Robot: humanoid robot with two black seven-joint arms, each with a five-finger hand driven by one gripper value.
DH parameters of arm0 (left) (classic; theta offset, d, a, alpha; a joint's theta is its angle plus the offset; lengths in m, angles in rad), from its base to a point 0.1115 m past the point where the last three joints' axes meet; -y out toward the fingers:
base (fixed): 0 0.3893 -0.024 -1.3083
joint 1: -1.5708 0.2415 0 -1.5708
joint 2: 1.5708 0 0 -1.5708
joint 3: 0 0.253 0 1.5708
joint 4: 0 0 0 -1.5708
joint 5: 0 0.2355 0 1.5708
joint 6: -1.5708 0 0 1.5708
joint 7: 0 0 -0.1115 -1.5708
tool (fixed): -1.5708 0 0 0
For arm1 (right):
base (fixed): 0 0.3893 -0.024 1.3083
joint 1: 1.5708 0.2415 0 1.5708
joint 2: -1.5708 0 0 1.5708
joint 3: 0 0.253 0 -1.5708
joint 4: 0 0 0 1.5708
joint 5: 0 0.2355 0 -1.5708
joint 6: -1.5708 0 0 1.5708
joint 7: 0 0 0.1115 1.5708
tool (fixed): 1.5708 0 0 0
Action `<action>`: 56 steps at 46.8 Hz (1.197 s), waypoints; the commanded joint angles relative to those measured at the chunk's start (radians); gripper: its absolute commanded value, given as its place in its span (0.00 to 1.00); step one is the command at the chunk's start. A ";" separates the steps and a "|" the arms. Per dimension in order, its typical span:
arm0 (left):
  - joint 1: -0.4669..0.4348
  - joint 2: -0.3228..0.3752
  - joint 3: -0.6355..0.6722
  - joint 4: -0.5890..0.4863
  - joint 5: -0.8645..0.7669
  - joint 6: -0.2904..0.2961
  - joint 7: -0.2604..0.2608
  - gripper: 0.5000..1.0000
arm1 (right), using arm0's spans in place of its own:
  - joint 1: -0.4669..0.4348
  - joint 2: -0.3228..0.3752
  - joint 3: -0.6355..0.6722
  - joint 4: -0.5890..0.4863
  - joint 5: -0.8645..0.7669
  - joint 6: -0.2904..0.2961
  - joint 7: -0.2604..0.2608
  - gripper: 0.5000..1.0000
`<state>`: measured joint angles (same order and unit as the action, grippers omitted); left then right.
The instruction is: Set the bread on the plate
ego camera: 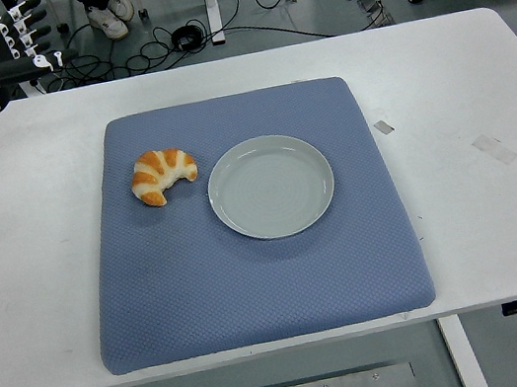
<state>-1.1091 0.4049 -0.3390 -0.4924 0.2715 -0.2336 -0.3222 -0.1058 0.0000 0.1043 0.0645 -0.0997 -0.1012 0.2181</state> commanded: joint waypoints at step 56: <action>0.000 -0.003 0.021 -0.002 0.020 -0.003 -0.001 0.94 | 0.000 0.000 0.000 0.000 0.000 0.000 0.001 1.00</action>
<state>-1.1064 0.4033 -0.3263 -0.4924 0.2883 -0.2349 -0.3247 -0.1058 0.0000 0.1043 0.0644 -0.0997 -0.1012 0.2186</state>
